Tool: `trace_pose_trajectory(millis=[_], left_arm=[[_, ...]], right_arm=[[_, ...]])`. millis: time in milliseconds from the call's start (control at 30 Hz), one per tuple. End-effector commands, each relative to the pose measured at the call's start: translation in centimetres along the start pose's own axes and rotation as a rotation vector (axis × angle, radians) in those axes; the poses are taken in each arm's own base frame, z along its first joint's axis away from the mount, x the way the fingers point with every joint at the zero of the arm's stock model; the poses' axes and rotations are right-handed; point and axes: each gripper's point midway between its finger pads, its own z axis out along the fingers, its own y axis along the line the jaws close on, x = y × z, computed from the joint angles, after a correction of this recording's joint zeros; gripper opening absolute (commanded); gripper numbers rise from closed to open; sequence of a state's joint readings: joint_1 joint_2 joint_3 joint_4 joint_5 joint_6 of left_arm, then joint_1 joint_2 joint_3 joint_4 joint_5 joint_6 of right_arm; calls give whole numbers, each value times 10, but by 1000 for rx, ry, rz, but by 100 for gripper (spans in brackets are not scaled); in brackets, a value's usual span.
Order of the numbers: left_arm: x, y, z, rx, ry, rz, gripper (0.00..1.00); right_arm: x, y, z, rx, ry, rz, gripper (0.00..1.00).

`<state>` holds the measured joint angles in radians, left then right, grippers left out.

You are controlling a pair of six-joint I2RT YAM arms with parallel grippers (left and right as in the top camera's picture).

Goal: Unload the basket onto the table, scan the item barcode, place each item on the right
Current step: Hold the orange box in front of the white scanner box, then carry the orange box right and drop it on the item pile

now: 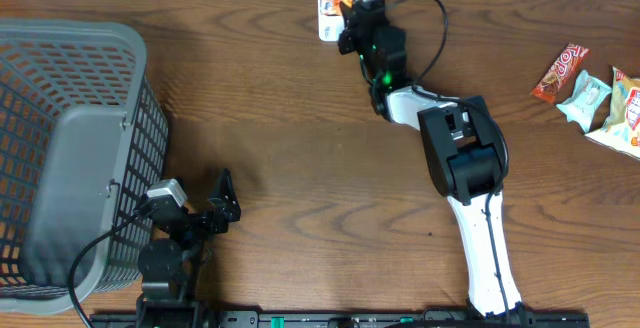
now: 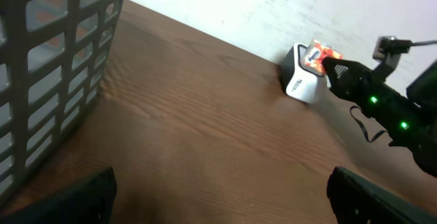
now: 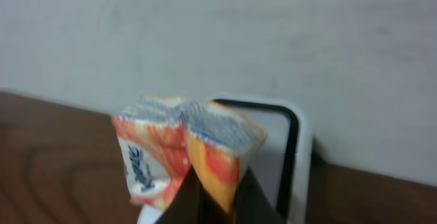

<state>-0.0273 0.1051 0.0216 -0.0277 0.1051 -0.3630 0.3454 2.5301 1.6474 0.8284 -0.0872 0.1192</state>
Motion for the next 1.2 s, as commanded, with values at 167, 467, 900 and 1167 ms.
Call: trace_pose_trajectory(millis=[167,467,900,1167], left_arm=[[15,6,1,-16,47,-12,98],[15,6,1,-16,47,-13,98],[15,6,1,-16,47,-13,98],[15,6,1,-16,47,-12,98]], right_arm=[[-1,-8,29,5,-29,-92,1],[-19,-13,29,13,-56,-139,1],[-140,-142,-46,372,165,-104,1],[-66,-291,-176,857,630,-61,1]])
